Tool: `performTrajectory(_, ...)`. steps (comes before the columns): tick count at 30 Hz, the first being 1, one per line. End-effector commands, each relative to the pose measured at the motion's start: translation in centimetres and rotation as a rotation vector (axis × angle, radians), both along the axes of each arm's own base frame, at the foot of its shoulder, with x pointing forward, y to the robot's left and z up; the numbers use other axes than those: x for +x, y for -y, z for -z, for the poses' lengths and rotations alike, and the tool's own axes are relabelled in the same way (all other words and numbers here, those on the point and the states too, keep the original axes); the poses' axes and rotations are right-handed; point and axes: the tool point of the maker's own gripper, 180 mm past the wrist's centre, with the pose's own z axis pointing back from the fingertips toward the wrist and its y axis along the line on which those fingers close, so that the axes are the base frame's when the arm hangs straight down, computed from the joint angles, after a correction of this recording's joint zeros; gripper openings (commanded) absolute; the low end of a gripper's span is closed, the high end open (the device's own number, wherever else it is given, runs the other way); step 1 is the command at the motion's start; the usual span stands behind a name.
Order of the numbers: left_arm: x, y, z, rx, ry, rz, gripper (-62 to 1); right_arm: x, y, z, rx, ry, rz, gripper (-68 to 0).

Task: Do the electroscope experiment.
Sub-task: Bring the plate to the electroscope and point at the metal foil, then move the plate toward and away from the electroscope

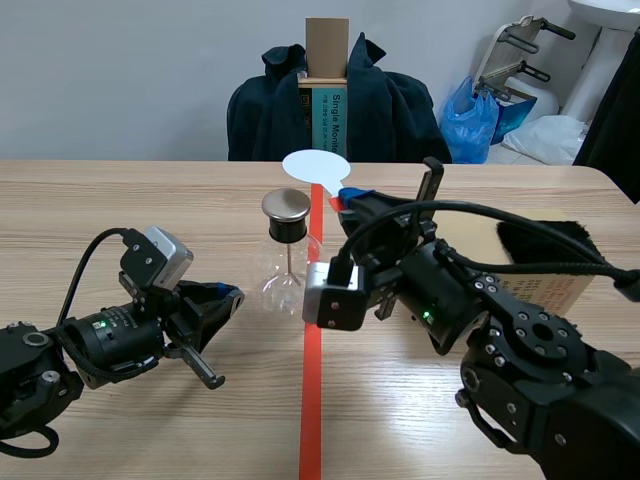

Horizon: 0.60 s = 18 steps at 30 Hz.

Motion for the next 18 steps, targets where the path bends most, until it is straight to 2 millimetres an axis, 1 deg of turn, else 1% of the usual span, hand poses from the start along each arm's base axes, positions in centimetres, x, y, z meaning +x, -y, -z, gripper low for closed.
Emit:
performTrajectory(1, 0.7, 0.4, -1.2, -0.026, 0.032, 0.002, -57.7, 0.0, 0.0, -1.1, 0.003, 0.045, -0.014, -66.9)
performTrajectory(8, 0.7, 0.4, -1.2, -0.026, 0.032, 0.002, -57.7, -1.1, -0.7, -1.0, 0.003, 0.062, -0.069, -66.9)
performTrajectory(18, 0.7, 0.4, -1.2, -0.026, 0.032, 0.002, -57.7, -1.7, -1.3, -1.0, 0.000, 0.067, -0.118, -66.9)
